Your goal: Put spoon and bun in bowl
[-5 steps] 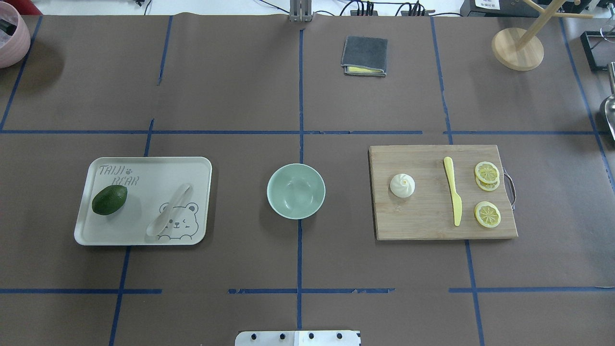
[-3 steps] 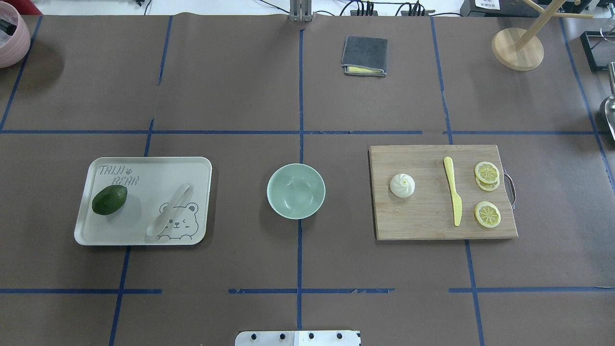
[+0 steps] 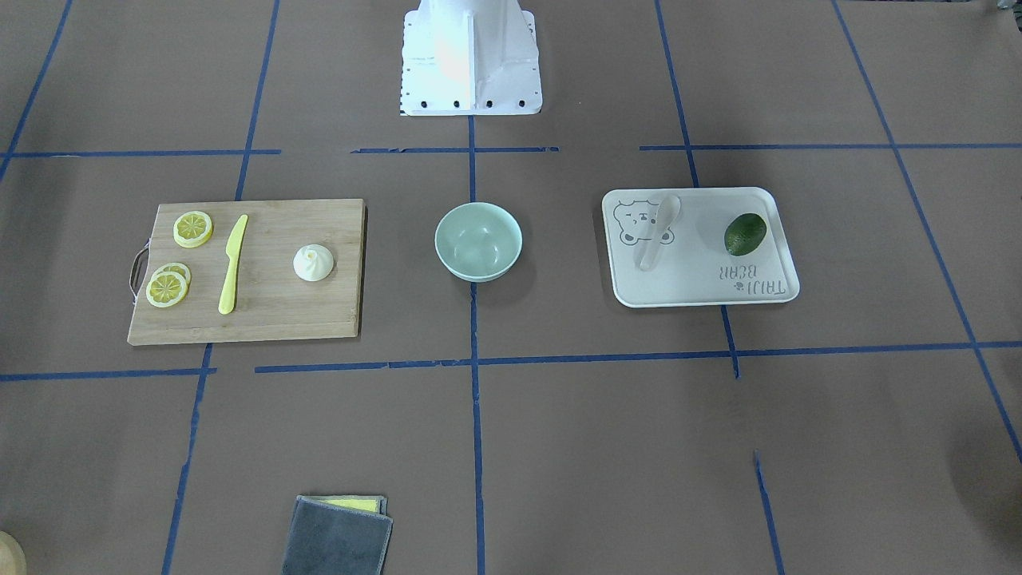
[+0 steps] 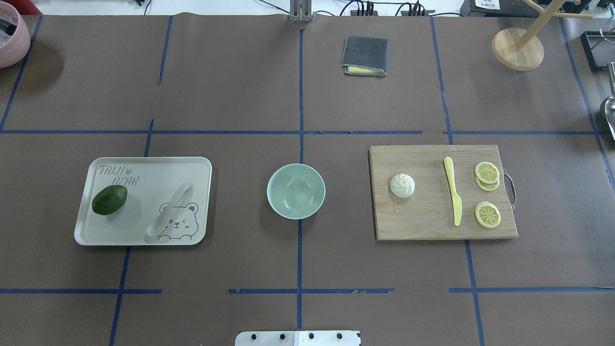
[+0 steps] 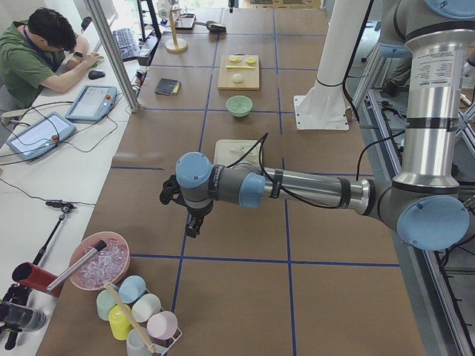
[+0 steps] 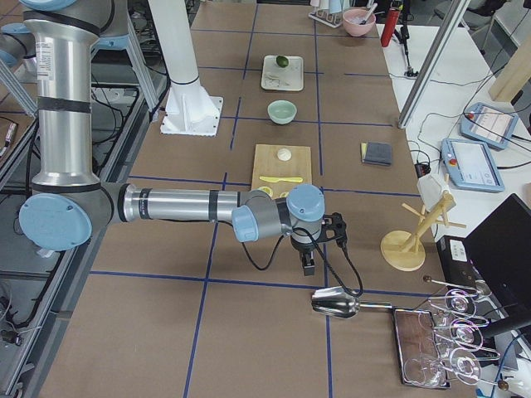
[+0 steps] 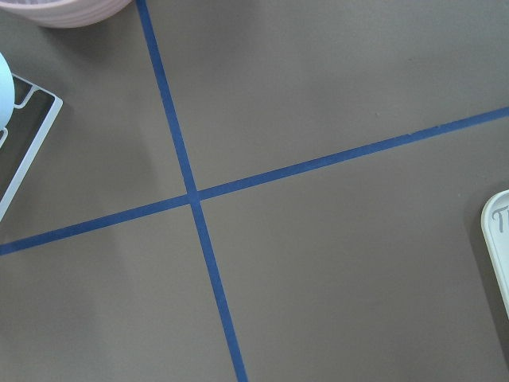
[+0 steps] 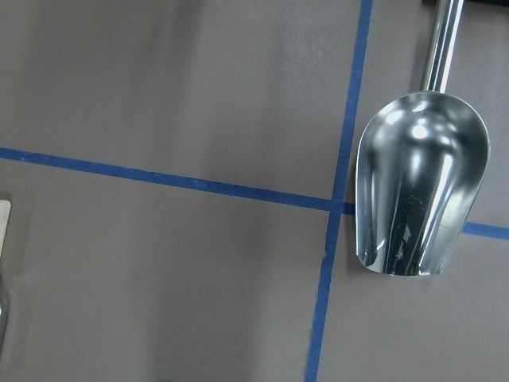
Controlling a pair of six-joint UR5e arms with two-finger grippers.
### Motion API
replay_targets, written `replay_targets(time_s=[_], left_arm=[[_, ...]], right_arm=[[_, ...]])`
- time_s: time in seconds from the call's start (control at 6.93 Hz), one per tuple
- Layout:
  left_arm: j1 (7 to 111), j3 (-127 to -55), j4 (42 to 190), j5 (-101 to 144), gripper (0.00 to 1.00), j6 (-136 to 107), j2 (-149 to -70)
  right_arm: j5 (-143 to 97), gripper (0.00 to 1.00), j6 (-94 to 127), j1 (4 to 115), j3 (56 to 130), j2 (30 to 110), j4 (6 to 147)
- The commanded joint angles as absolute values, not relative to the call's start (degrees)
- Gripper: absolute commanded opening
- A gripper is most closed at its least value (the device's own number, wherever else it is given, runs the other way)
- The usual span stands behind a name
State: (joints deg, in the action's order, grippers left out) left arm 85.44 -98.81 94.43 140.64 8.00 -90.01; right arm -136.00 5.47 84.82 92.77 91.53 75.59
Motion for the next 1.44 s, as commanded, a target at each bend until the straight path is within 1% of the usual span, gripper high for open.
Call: replay_targets(time_s=[0.0,0.14,0.29,0.43,0.72,0.87,1.01,1.15,1.3], left_arm=[[77.1,-101.9,98.2,140.1,1.0,7.8,-95.3],[76.6,-101.3,101.4,140.2,1.0,7.5,-98.1],[76.6,-100.0,108.4,140.2,1.0,7.5,-103.6],[76.6,-100.5,113.3,140.3,1.0,7.2,-104.6],[72.7,-99.9,123.4,139.5,1.0,-7.7,-104.0],[69.3,-98.8,129.5,135.5,1.0,-8.5,-103.2],[64.3,-100.4,131.5,128.7,1.0,-13.7,-103.4],[55.8,-101.1,130.4,127.3,1.0,-21.4,-103.4],[51.7,-101.2,129.2,123.5,1.0,-26.9,-102.9]], right_arm=[[-135.4,1.0,6.0,84.7,92.3,85.8,75.6],[-135.7,1.0,6.2,84.6,91.8,83.5,75.7],[-135.8,1.0,6.2,84.6,92.2,83.1,75.7],[-135.8,1.0,6.2,84.6,92.0,83.1,75.7],[-135.9,1.0,6.2,84.6,91.6,83.1,75.7],[-136.7,1.0,6.4,84.6,91.5,83.1,75.7],[-137.4,1.0,6.3,84.6,91.4,83.2,75.6],[-137.4,1.0,6.3,84.6,91.8,83.2,75.6],[-137.4,1.0,6.3,84.6,91.5,83.2,75.6]])
